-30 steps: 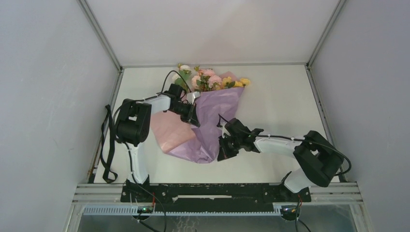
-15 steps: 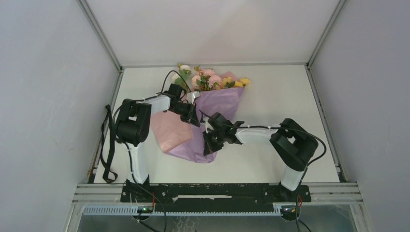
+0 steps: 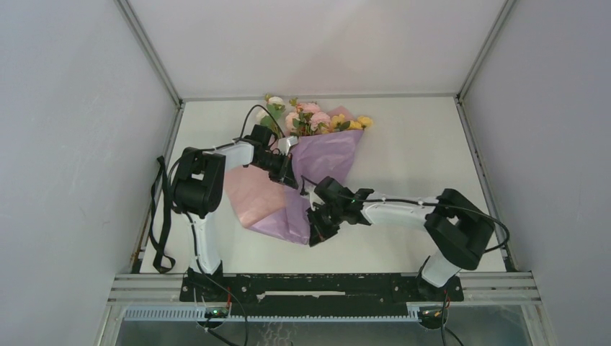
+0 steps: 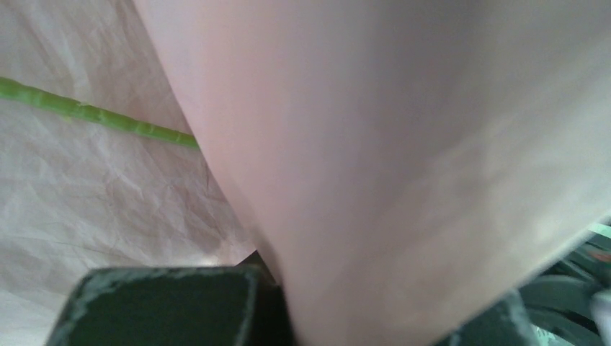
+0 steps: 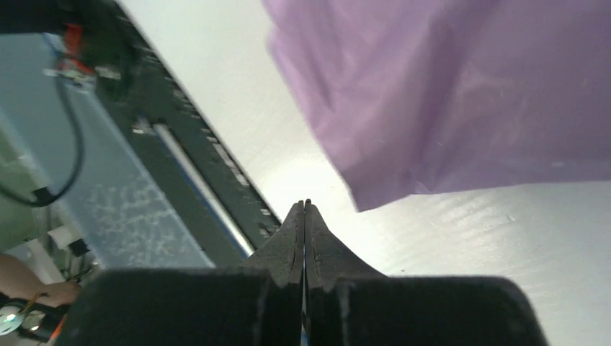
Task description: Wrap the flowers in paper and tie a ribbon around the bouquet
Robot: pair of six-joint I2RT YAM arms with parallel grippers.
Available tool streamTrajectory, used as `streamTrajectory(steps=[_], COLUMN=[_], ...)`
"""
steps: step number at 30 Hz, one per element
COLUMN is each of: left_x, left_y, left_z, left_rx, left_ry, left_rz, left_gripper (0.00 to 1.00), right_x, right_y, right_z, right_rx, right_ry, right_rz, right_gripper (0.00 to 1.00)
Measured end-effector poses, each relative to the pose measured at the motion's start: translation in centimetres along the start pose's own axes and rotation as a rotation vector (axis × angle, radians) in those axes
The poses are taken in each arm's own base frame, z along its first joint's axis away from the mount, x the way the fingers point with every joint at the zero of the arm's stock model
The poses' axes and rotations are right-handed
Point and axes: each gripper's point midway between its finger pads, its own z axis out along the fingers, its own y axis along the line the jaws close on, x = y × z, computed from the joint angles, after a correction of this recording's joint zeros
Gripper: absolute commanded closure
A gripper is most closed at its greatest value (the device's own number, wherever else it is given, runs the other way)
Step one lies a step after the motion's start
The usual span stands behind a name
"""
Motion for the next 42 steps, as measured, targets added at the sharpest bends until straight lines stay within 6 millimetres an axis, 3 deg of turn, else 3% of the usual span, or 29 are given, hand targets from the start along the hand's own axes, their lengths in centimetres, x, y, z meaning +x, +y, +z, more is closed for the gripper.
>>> streamTrajectory(steps=[2, 6, 10, 13, 14, 17, 21, 23, 25, 28, 30, 33, 36, 39, 42], left_x=[0.0, 0.0, -0.1, -0.1, -0.1, -0.2, -0.9, -1.9, -2.6, -1.5, 0.9, 4.1, 6.9, 7.8, 7.3], left_y=[0.0, 0.0, 0.0, 0.0, 0.1, 0.1, -0.7, -0.5, 1.2, 6.3, 9.8, 11.6, 11.3, 11.5, 11.5], left_z=[0.0, 0.0, 0.0, 0.0, 0.0, -0.4, -3.2, -6.1, -11.0, -18.5, -21.6, -21.0, -18.5, -17.3, -16.7], left_rx=[0.000, 0.000, -0.001, -0.004, -0.007, -0.027, -0.061, -0.094, -0.173, -0.350, -0.465, -0.523, -0.515, -0.505, -0.459], left_ry=[-0.001, -0.002, -0.004, -0.004, -0.005, -0.007, -0.043, -0.117, -0.249, -0.459, -0.536, -0.514, -0.437, -0.397, -0.406], left_rz=[0.001, 0.002, -0.003, -0.009, -0.011, -0.010, -0.012, -0.029, -0.102, -0.275, -0.413, -0.530, -0.604, -0.646, -0.677], left_gripper=[1.00, 1.00, 0.97, 0.70, 0.57, 0.45, 0.27, 0.18, 0.12, 0.07, 0.05, 0.04, 0.04, 0.04, 0.05], right_x=[-1.4, -7.4, -13.0, -15.2, -15.4, -14.3, -14.5, -14.5, -14.6, -14.6, -14.6, -14.6, -14.6, -14.6, -14.6], right_y=[1.2, 2.5, -0.4, -3.9, -4.9, -8.1, -8.2, -8.1, -7.8, -7.6, -7.5, -7.5, -7.5, -7.4, -7.5], right_z=[-1.4, -3.5, -3.3, -1.7, -1.0, 1.7, 2.3, 2.4, 2.6, 2.8, 2.8, 2.9, 2.9, 2.8, 2.9], right_rx=[-0.046, -0.091, -0.015, 0.058, 0.076, 0.129, 0.112, 0.116, 0.119, 0.123, 0.123, 0.125, 0.127, 0.130, 0.133], right_ry=[-0.042, -0.199, -0.323, -0.347, -0.342, -0.286, -0.285, -0.290, -0.294, -0.299, -0.300, -0.301, -0.301, -0.303, -0.304], right_rz=[-0.017, -0.036, 0.015, 0.084, 0.107, 0.200, 0.257, 0.262, 0.259, 0.252, 0.248, 0.246, 0.243, 0.242, 0.241], right_gripper=[1.00, 1.00, 1.00, 1.00, 1.00, 1.00, 1.00, 1.00, 1.00, 1.00, 1.00, 1.00, 1.00, 1.00, 1.00])
